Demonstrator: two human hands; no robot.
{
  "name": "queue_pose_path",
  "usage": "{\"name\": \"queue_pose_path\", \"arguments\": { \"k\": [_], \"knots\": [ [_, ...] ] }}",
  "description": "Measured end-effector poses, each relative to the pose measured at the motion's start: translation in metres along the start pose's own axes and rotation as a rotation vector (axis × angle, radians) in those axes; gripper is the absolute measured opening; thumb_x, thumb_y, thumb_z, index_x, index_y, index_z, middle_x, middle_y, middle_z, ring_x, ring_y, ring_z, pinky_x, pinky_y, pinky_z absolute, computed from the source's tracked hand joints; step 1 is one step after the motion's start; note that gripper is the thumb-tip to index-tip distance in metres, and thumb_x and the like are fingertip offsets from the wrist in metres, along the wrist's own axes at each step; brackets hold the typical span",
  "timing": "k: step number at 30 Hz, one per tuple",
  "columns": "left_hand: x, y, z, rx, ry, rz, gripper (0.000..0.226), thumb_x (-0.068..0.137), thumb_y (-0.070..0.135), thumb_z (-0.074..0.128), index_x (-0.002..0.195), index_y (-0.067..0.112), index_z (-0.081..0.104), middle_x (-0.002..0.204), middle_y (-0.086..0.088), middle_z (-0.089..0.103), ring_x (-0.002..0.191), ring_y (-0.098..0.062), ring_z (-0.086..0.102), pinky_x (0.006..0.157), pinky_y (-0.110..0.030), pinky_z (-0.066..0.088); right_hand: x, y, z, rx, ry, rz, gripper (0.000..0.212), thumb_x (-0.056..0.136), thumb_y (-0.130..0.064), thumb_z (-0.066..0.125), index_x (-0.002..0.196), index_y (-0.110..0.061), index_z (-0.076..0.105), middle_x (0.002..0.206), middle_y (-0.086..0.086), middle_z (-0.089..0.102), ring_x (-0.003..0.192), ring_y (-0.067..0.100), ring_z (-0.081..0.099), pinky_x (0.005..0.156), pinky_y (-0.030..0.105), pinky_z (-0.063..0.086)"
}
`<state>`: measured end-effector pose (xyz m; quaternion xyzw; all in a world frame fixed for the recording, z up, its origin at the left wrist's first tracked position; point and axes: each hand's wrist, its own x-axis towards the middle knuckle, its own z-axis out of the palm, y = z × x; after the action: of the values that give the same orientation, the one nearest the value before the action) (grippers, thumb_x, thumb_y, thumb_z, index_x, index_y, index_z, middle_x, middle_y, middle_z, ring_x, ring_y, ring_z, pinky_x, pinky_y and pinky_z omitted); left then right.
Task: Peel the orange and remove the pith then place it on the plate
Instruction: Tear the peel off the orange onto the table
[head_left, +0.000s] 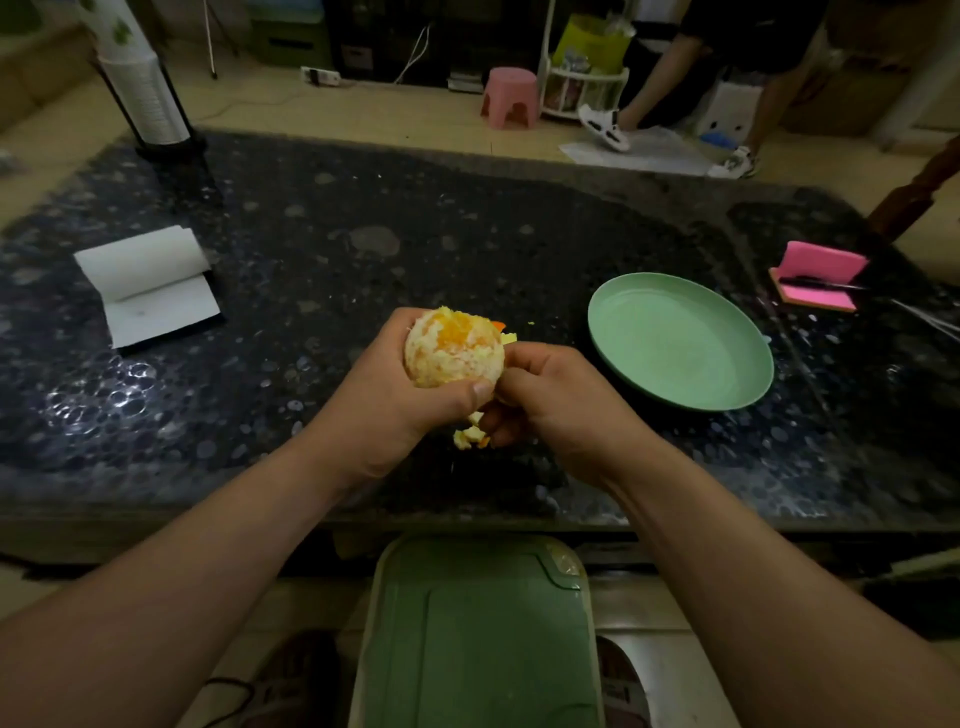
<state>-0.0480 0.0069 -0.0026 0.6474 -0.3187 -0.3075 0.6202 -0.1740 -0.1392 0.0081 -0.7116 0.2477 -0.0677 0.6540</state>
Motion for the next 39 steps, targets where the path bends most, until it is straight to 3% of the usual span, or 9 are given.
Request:
{"name": "queue_pose_path", "arguments": {
  "k": [4,9,14,19,21,25,29,34,39],
  "knots": [
    [0.001,0.001,-0.004,-0.045,-0.026,-0.028,0.062,0.071,0.024,0.085,0.126,0.029,0.057,0.116,0.001,0.069,0.098,-0.006,0.072,0.080,-0.027,0.061,0.000,-0.002,-0.003,0.101,-0.079,0.079,0.022,0.105,-0.005,0.055,0.108,-0.005,0.077,0.089,0.011,0.076,0.074,0.016,0.069,0.060,0.026,0.056],
    [-0.001,0.001,-0.004,-0.049,-0.040,-0.048,0.068,0.067,0.027,0.091,0.126,0.030,0.059,0.111,0.007,0.073,0.102,-0.010,0.073,0.081,-0.031,0.062,0.002,0.001,0.002,0.160,-0.007,0.103,0.020,0.104,-0.005,0.060,0.110,0.007,0.074,0.081,0.014,0.069,0.063,0.013,0.063,0.055,0.022,0.053],
    [0.005,0.004,-0.003,-0.445,0.025,-0.165,0.073,0.079,0.022,0.079,0.146,0.010,0.051,0.134,-0.019,0.068,0.105,-0.027,0.073,0.084,-0.039,0.064,0.004,-0.001,0.008,0.451,-0.013,0.107,0.024,0.105,0.006,0.048,0.106,0.002,0.072,0.077,0.009,0.065,0.061,0.011,0.057,0.051,0.018,0.050],
    [0.006,0.011,-0.009,-0.793,0.124,-0.278,0.053,0.088,0.030,0.076,0.136,0.010,0.064,0.120,-0.016,0.074,0.091,-0.025,0.075,0.073,-0.033,0.064,0.006,-0.002,0.003,0.547,0.052,0.105,0.027,0.104,0.007,0.050,0.120,0.001,0.070,0.079,0.008,0.068,0.061,0.011,0.058,0.052,0.020,0.050],
    [0.008,0.012,-0.013,-0.852,0.176,-0.305,0.055,0.084,0.032,0.073,0.135,0.011,0.065,0.120,-0.015,0.074,0.095,-0.027,0.074,0.071,-0.032,0.063,0.006,0.001,-0.002,0.395,0.089,0.098,0.024,0.107,0.000,0.052,0.119,-0.005,0.072,0.082,0.006,0.072,0.067,0.014,0.065,0.057,0.023,0.055],
    [0.006,0.010,-0.006,-0.783,0.125,-0.330,0.058,0.086,0.029,0.072,0.139,0.007,0.062,0.128,-0.018,0.073,0.106,-0.030,0.071,0.077,-0.034,0.065,0.013,0.013,0.002,-0.293,0.224,-0.026,0.020,0.108,-0.024,0.061,0.110,-0.027,0.080,0.097,-0.005,0.079,0.094,0.016,0.076,0.084,0.042,0.065],
    [0.005,0.001,-0.001,-0.510,0.104,-0.310,0.063,0.086,0.044,0.072,0.143,0.021,0.061,0.127,-0.005,0.077,0.115,-0.023,0.073,0.095,-0.039,0.059,0.011,0.008,0.010,-0.491,0.263,-0.092,0.023,0.109,-0.030,0.058,0.121,-0.031,0.078,0.117,-0.010,0.073,0.108,0.011,0.069,0.098,0.044,0.058],
    [0.007,-0.004,-0.002,-0.436,0.133,-0.295,0.067,0.086,0.045,0.080,0.145,0.021,0.058,0.130,-0.004,0.076,0.119,-0.024,0.072,0.090,-0.037,0.053,-0.001,-0.002,0.013,-0.137,0.172,0.007,0.032,0.107,-0.051,0.057,0.106,-0.027,0.077,0.099,-0.005,0.079,0.095,0.014,0.075,0.092,0.045,0.064],
    [0.010,-0.007,0.004,-0.403,0.141,-0.248,0.074,0.081,0.031,0.090,0.143,0.014,0.054,0.129,-0.010,0.075,0.118,-0.029,0.073,0.107,-0.050,0.056,-0.001,-0.005,0.015,-0.106,0.164,-0.043,0.028,0.107,-0.044,0.060,0.110,-0.020,0.074,0.090,-0.002,0.079,0.085,0.016,0.077,0.079,0.040,0.067]
  ]
}}
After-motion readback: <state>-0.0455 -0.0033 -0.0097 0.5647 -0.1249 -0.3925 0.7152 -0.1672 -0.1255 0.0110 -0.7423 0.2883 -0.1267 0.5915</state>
